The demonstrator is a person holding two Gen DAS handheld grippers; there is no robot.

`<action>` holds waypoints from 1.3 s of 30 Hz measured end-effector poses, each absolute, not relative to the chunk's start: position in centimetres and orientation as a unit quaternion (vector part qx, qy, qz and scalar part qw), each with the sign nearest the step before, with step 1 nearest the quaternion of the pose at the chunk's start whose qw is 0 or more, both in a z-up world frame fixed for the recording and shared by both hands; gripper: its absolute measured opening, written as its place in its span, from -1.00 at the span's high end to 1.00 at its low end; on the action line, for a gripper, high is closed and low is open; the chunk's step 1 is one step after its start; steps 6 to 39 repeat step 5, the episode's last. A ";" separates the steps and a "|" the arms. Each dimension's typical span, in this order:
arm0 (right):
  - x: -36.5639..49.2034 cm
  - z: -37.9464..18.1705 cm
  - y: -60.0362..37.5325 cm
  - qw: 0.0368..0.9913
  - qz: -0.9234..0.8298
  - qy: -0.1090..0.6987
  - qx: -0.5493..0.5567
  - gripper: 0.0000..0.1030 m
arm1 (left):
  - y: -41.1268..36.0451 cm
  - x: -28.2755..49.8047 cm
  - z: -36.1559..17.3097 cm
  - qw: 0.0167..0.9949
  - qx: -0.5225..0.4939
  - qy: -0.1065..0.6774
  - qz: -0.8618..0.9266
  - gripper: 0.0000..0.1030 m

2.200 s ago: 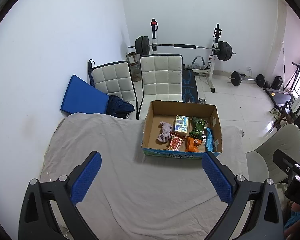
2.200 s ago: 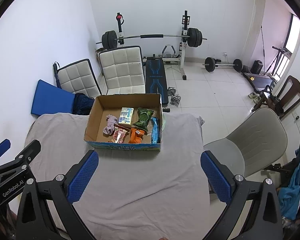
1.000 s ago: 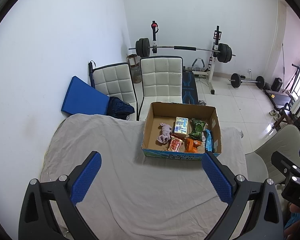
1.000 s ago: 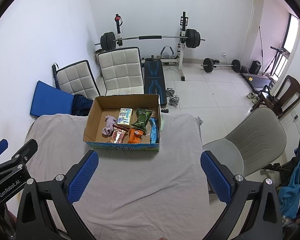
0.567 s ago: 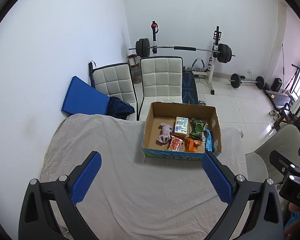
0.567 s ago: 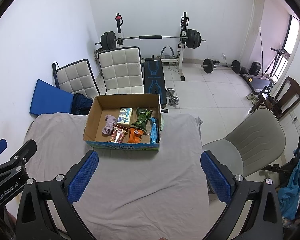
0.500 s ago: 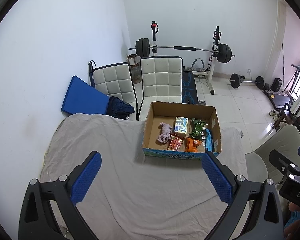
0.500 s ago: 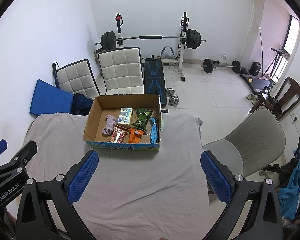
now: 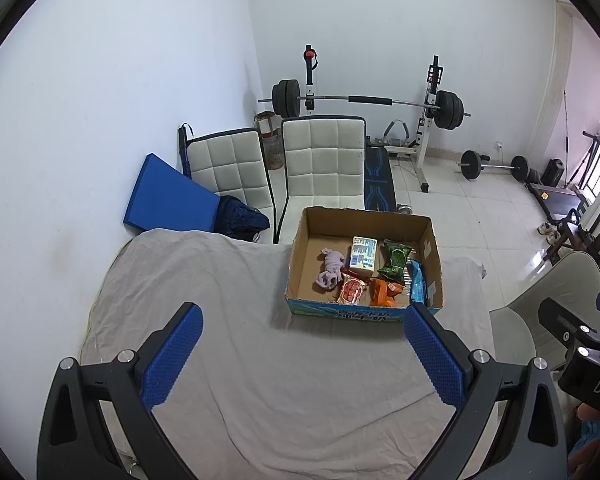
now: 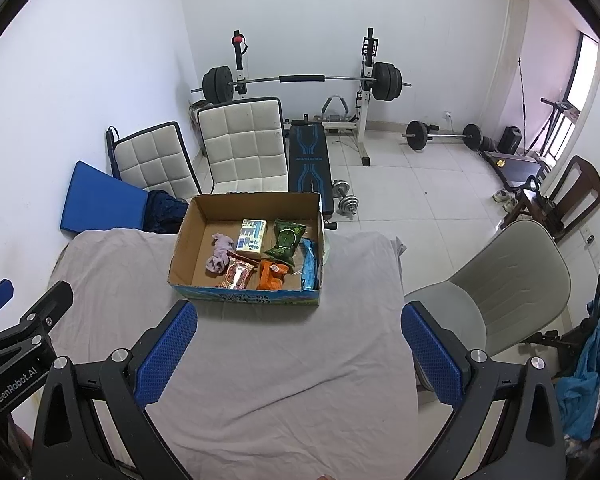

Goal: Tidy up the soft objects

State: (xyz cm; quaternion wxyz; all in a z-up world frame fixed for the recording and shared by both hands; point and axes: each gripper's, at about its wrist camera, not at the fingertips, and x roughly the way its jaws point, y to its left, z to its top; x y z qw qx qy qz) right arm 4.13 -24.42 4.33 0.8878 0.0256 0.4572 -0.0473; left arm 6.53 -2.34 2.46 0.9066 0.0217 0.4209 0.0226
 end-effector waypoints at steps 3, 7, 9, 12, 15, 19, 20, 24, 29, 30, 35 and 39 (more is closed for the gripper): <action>4.1 4.6 -24.3 0.888 -0.046 0.457 0.024 -1.00 | -2.4 6.4 2.6 0.908 0.021 0.417 0.022 -1.00; 4.1 4.7 -24.3 0.888 -0.046 0.457 0.024 -1.00 | -2.5 6.3 2.7 0.909 0.023 0.416 0.022 -1.00; 4.1 4.7 -24.3 0.888 -0.046 0.457 0.024 -1.00 | -2.5 6.3 2.7 0.909 0.023 0.416 0.022 -1.00; 4.1 4.7 -24.3 0.888 -0.046 0.457 0.024 -1.00 | -2.5 6.3 2.7 0.909 0.023 0.416 0.022 -1.00; 4.1 4.7 -24.3 0.888 -0.046 0.457 0.024 -1.00 | -2.5 6.3 2.7 0.909 0.023 0.416 0.022 -1.00; 4.1 4.7 -24.3 0.888 -0.046 0.457 0.024 -1.00 | -2.5 6.3 2.7 0.909 0.023 0.416 0.022 -1.00; 4.1 4.7 -24.3 0.888 -0.046 0.457 0.024 -1.00 | -2.5 6.3 2.7 0.909 0.023 0.416 0.022 -1.00; 4.1 4.7 -24.3 0.888 -0.046 0.457 0.024 -1.00 | -2.5 6.3 2.7 0.909 0.023 0.416 0.022 -1.00; 4.1 4.7 -24.3 0.888 -0.046 0.457 0.024 -1.00 | -2.5 6.3 2.7 0.909 0.023 0.416 0.022 -1.00; 4.1 4.7 -24.3 0.888 -0.046 0.457 0.024 -1.00 | -2.5 6.3 2.7 0.909 0.023 0.416 0.022 -1.00; 4.1 4.7 -24.3 0.888 -0.046 0.457 0.024 -1.00 | -2.5 6.3 2.7 0.909 0.023 0.416 0.022 -1.00; 4.1 4.7 -24.3 0.888 -0.046 0.457 0.024 -1.00 | -2.5 6.3 2.7 0.909 0.023 0.416 0.022 -1.00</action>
